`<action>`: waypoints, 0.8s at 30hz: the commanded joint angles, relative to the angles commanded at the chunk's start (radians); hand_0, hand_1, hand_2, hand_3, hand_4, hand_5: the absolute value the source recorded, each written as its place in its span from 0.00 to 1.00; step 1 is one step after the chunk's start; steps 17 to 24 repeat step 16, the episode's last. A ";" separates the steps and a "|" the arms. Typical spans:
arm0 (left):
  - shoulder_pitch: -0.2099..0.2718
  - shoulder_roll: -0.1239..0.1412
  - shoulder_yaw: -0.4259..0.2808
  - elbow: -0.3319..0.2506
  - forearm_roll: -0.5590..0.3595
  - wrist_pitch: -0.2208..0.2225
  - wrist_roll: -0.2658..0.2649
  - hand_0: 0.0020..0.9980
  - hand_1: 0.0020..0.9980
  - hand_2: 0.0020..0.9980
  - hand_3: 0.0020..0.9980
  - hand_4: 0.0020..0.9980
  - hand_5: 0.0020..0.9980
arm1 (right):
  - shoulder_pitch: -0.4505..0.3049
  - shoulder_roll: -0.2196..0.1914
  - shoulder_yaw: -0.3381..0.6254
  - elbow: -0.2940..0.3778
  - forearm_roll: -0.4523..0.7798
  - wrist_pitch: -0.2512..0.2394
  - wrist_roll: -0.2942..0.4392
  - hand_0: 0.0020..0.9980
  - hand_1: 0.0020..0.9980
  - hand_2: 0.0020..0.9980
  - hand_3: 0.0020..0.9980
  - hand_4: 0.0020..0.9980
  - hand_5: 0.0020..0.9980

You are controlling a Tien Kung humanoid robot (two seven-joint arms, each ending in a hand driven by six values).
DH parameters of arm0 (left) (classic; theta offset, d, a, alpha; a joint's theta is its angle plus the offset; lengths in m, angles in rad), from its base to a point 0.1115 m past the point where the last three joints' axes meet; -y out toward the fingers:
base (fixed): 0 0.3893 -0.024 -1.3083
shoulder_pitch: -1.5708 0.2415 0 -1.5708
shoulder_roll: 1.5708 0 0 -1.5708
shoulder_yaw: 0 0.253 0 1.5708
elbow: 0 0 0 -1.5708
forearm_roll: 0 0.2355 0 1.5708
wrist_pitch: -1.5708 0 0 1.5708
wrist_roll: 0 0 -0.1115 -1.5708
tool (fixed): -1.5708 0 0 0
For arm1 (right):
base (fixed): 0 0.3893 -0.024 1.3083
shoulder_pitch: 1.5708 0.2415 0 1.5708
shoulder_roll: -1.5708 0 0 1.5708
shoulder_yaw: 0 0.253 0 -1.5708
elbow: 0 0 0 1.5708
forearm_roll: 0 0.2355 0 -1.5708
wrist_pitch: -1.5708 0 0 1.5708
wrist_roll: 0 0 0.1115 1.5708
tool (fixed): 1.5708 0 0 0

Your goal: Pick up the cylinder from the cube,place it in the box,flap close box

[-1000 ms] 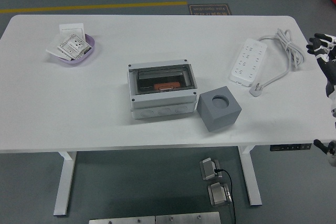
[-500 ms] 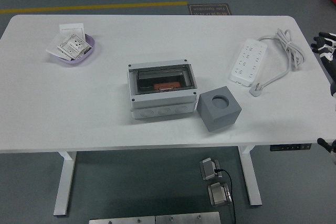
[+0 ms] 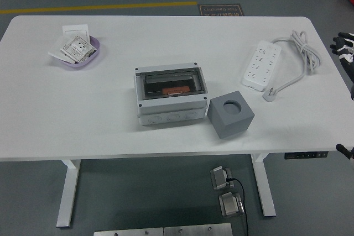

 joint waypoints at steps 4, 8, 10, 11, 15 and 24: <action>0.000 0.000 -0.001 0.000 0.000 0.000 0.000 0.71 0.73 0.68 0.71 0.79 0.58 | 0.000 0.000 0.004 -0.002 -0.001 -0.001 0.000 0.68 0.62 0.63 0.63 0.82 0.47; 0.000 -0.001 -0.002 0.000 0.001 0.000 0.001 0.71 0.73 0.68 0.72 0.79 0.58 | 0.001 0.001 0.007 -0.003 -0.002 -0.001 0.000 0.68 0.62 0.63 0.63 0.81 0.46; 0.000 -0.001 -0.002 0.000 0.000 0.001 0.000 0.71 0.73 0.68 0.72 0.79 0.58 | 0.001 0.001 0.008 -0.003 -0.002 -0.002 -0.001 0.68 0.62 0.63 0.63 0.81 0.46; 0.000 -0.001 -0.001 0.000 0.000 0.002 0.000 0.71 0.73 0.68 0.72 0.79 0.58 | 0.001 0.002 0.009 -0.004 -0.003 -0.002 -0.001 0.68 0.62 0.63 0.63 0.81 0.46; 0.000 -0.002 -0.001 0.000 -0.001 0.003 -0.002 0.71 0.73 0.68 0.72 0.79 0.58 | 0.002 0.005 0.019 -0.010 -0.002 -0.003 -0.001 0.68 0.62 0.63 0.63 0.81 0.46; 0.001 -0.002 -0.001 0.000 -0.001 0.004 -0.002 0.71 0.73 0.68 0.72 0.79 0.58 | 0.002 0.006 0.022 -0.012 -0.002 -0.003 -0.001 0.68 0.62 0.63 0.63 0.81 0.46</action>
